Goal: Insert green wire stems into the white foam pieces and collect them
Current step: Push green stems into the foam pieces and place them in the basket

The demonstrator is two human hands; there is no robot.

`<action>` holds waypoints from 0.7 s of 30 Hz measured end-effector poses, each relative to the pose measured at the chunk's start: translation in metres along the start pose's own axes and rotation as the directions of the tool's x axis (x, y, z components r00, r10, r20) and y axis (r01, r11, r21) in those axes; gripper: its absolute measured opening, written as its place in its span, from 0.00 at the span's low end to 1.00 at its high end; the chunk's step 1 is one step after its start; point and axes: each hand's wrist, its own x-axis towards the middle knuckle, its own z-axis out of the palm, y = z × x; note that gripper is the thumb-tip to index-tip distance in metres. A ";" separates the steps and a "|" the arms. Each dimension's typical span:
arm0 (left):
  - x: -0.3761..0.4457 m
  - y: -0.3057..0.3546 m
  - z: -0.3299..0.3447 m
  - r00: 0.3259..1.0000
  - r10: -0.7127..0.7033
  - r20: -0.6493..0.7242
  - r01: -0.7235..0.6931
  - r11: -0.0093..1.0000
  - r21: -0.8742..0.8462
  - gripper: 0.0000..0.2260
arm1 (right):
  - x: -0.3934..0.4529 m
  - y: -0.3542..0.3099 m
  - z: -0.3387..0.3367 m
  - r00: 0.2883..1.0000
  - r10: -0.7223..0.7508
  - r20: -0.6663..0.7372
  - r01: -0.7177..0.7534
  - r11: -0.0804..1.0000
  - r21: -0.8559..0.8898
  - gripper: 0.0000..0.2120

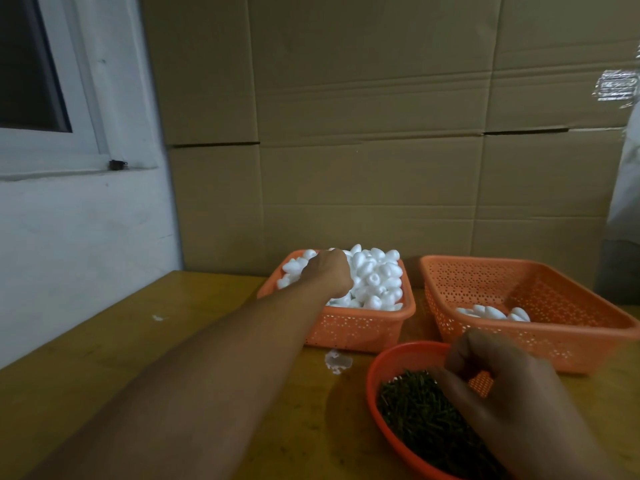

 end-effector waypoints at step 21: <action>-0.070 -0.003 0.009 0.900 0.176 -0.399 -0.389 0.737 -0.553 0.03 | -0.001 0.002 0.000 0.999 -0.001 0.037 0.002 1.000 -0.028 0.10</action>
